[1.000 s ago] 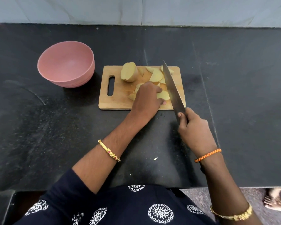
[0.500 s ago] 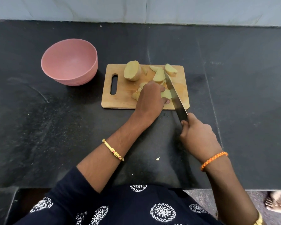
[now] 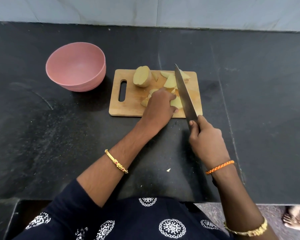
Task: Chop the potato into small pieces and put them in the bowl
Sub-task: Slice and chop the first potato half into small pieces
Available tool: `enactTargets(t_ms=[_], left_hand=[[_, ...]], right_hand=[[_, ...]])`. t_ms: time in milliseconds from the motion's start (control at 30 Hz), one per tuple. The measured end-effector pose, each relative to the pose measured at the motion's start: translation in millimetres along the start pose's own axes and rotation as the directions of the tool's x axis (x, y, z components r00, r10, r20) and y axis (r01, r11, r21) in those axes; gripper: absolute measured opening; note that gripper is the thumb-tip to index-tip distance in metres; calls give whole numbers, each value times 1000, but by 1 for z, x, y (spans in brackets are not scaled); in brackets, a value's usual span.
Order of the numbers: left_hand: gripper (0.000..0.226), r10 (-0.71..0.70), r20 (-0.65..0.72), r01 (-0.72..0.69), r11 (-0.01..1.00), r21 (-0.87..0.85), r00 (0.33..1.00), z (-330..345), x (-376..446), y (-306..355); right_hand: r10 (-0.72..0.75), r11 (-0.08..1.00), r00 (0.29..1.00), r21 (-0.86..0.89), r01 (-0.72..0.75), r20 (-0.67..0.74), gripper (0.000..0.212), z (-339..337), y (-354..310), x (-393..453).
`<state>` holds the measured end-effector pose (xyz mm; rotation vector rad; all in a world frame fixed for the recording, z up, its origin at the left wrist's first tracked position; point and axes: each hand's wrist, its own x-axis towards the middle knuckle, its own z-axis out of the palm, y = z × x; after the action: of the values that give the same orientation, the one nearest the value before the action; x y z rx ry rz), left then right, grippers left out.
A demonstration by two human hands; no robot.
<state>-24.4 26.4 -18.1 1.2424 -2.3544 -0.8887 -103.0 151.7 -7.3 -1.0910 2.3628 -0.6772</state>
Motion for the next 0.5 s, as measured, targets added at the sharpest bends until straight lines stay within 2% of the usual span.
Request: enactTargets(t_ms=[233,367,500], left_hand=[[47,6,-12,-6,1000,-15,1000,1,0,-1],[45,10,-40,-11,999,-35,999,4,-2,1],[46,10,-57,-12,999,-30,998,6,-3,1]], right_hand=[[39,996,999,-80,-38,5,17,6,-7,2],[72,983,996,-175,-62,54,16,6,-11,0],[106,977,989,-195,-84,105,17,-1,-6,-4]])
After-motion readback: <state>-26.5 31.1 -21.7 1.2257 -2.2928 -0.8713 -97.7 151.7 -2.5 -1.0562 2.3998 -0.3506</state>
